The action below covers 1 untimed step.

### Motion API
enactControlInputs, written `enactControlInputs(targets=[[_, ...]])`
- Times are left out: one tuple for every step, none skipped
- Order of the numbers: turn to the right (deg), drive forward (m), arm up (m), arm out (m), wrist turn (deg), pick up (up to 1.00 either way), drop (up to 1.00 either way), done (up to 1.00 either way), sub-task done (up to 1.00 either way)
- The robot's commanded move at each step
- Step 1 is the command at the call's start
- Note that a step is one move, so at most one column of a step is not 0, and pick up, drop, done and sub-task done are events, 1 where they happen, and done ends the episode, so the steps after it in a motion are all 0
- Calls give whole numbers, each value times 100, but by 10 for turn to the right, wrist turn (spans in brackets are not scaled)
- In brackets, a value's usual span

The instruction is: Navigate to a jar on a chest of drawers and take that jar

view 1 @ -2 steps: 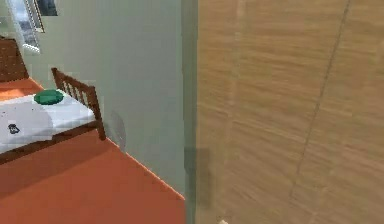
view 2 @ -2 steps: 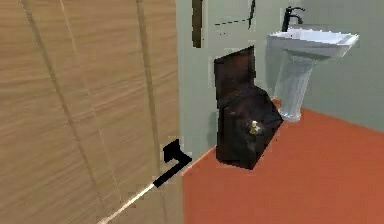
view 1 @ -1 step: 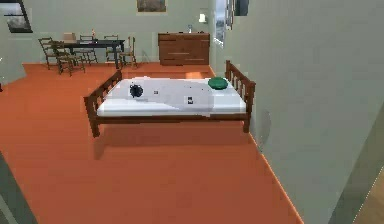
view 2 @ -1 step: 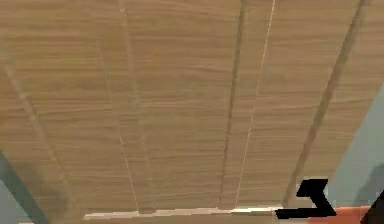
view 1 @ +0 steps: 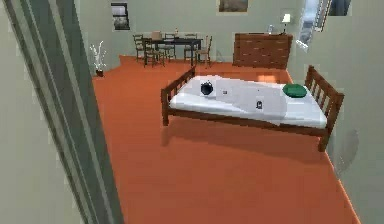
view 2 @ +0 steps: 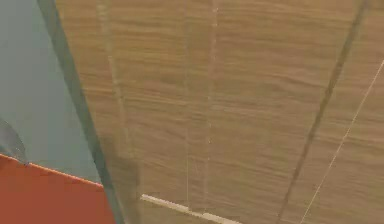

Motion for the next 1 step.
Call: enactControlInputs(targets=[[0, 85, 0, 0, 0, 0, 0, 0, 0]])
